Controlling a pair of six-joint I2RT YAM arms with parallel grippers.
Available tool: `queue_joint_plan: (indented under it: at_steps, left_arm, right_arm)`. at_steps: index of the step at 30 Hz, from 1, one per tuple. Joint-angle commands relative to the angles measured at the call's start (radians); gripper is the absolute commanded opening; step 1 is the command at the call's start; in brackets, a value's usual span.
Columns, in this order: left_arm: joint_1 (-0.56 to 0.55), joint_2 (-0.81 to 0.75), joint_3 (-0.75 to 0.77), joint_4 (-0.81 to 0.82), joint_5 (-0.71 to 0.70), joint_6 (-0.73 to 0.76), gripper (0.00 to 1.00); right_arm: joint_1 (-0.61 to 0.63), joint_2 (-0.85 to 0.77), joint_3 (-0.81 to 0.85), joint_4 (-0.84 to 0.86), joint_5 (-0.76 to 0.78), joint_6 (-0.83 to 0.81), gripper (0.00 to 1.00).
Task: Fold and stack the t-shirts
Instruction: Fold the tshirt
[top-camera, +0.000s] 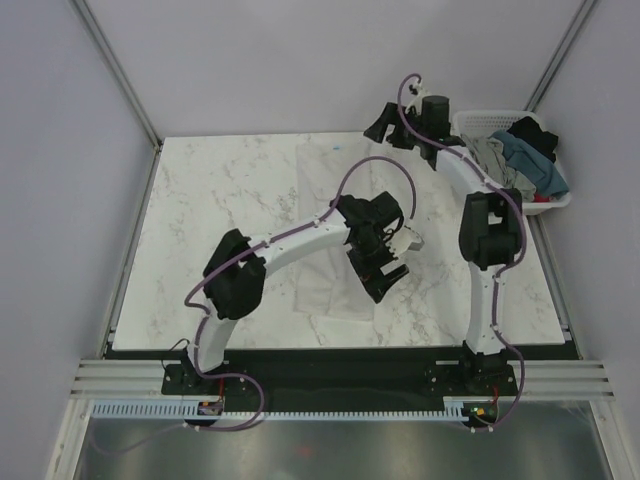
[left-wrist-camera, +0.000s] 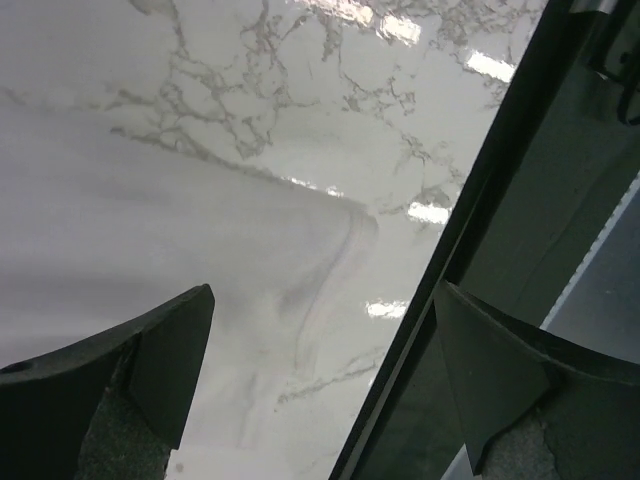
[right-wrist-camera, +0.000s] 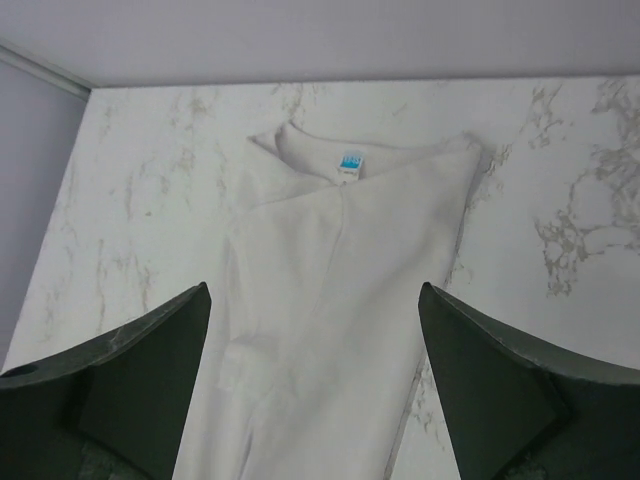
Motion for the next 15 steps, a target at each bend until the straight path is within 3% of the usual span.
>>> queue_joint_plan:
  at_steps: [1,5,7,13,15]
  left_arm:
    - [0.005,-0.249,-0.056,0.009,-0.084,0.046,1.0]
    - [0.054,-0.407,-0.162,0.02,-0.154,0.011,1.0]
    - [0.094,-0.473,-0.23,0.03,-0.171,-0.046,1.0]
    - [0.331,-0.538,-0.426,0.067,-0.068,-0.268,0.98]
    - [0.408,-0.544,-0.492,0.075,-0.067,-0.269,0.98]
  right_arm:
    - [-0.03,-0.306,-0.13,-0.043,0.046,-0.04,0.93]
    - [-0.05,-0.521,-0.391,-0.136,-0.017,0.02,0.92]
    - [-0.05,-0.619,-0.555,-0.192,-0.124,0.046,0.88]
    - [-0.05,-0.823,-0.995,-0.181,-0.27,0.213,0.86]
    - [-0.05,-0.854,-1.09,-0.167,-0.284,0.255,0.85]
